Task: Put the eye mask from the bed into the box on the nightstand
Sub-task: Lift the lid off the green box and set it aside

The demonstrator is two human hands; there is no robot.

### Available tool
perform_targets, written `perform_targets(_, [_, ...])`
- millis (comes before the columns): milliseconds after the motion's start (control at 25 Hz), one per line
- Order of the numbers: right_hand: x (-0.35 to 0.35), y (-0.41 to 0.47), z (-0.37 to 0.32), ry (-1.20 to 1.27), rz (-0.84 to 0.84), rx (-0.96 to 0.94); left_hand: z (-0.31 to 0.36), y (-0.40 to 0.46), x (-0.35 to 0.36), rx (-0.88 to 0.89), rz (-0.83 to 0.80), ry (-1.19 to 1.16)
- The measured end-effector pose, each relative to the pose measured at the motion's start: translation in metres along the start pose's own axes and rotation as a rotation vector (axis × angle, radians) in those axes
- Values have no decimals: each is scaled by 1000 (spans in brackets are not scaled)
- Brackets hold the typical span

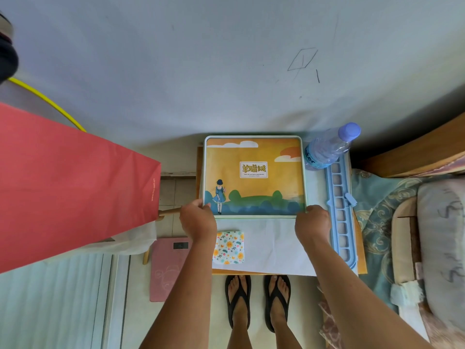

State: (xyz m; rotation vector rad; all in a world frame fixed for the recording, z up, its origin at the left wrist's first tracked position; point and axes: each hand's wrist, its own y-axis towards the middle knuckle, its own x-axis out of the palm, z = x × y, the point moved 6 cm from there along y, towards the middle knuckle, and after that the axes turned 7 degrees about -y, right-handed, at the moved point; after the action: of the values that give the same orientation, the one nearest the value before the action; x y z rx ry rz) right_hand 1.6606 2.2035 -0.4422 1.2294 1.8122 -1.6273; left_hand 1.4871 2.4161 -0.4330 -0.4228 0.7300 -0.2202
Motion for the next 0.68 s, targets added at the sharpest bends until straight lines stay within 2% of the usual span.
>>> perform_targets(200, [0, 3, -6, -11, -50, 122, 4, 0, -2, -36, 25, -42])
perform_targets(400, [2, 9, -2, 26, -75, 163, 1, 6, -1, -71, -58, -139])
perform_targets(520, [5, 7, 6, 194, -80, 168, 0, 5, 1, -83, -115, -224])
perform_targets(680, [10, -1, 20, 560, -118, 374, 5, 1, -1, -59, -54, -252])
